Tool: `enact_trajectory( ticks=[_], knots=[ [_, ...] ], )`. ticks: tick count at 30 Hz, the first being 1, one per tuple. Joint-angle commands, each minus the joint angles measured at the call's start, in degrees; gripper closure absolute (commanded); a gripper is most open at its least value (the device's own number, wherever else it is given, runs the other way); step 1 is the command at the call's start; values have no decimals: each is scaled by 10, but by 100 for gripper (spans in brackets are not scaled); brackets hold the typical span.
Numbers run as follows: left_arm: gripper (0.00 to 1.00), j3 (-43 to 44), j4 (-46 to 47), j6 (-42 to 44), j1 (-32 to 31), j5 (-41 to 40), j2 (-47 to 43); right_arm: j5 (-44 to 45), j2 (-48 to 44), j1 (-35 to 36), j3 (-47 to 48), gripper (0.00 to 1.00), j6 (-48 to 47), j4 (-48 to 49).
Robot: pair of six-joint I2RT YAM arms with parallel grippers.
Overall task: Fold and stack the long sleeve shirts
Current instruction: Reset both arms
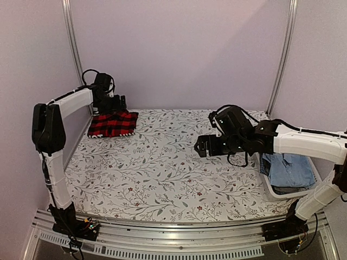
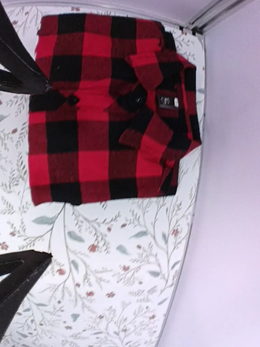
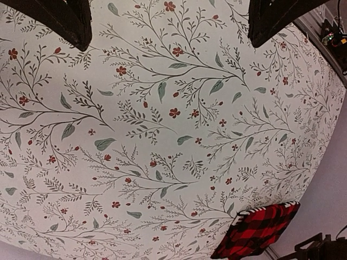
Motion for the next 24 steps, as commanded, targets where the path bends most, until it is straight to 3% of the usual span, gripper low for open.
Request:
enact_trajectory(
  ticks=[1, 11, 19, 24],
  knots=[
    [0, -117, 85, -33, -59, 82, -83, 33, -45, -8, -6, 1, 1, 23],
    [0, -339, 197, -83, -220, 105, -244, 77, -111, -16, -59, 1, 13, 61],
    [0, -398, 228, -101, -320, 66, -323, 138, -144, -21, -83, 1, 9, 91],
    [0, -435, 247, -114, -340, 44, -377, 175, -164, -21, -99, 1, 9, 110]
  ],
)
